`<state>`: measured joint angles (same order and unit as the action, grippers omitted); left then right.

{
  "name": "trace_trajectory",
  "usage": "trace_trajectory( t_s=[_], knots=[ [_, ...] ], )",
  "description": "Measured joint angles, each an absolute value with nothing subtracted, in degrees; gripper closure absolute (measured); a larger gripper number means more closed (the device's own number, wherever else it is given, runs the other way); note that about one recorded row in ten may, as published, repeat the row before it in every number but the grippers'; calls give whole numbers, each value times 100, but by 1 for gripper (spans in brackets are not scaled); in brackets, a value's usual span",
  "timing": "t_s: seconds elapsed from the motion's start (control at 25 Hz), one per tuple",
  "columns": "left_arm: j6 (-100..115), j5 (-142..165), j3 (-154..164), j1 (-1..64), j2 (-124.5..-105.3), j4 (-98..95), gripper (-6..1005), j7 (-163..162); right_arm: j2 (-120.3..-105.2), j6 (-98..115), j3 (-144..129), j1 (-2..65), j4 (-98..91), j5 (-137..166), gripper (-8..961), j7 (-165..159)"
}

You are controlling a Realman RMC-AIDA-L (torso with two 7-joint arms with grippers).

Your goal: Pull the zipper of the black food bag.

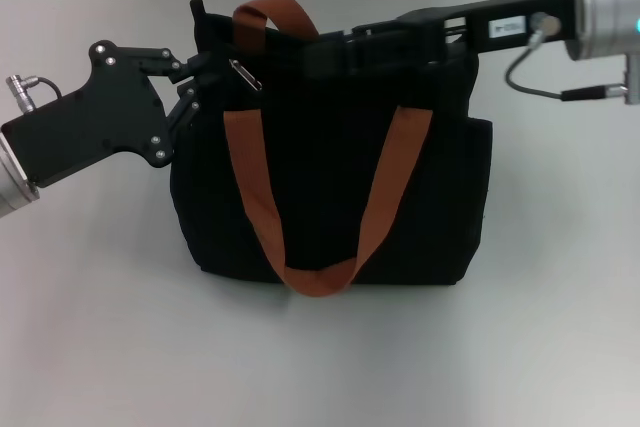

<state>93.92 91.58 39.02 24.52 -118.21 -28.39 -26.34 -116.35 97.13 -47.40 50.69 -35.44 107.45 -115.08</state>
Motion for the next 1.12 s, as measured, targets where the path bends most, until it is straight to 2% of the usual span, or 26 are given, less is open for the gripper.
trace_trajectory(
  t_s=[0.12, 0.56, 1.12],
  knots=[
    [9392, 9158, 3902, 2452, -11821, -2839, 930, -2634, -11634, 9533, -4875, 5308, -3546, 10982, 303, -11735],
    [9395, 9153, 3901, 2452, -11824, -2839, 930, -2637, -11680, 8913, -5471, 5788, -3762, 11348, 542, -12291],
    [9459, 9091, 3893, 2447, -11830, -2839, 931, -2637, -11768, 8635, -5789, 6093, -3787, 11536, 546, -12537]
  ],
)
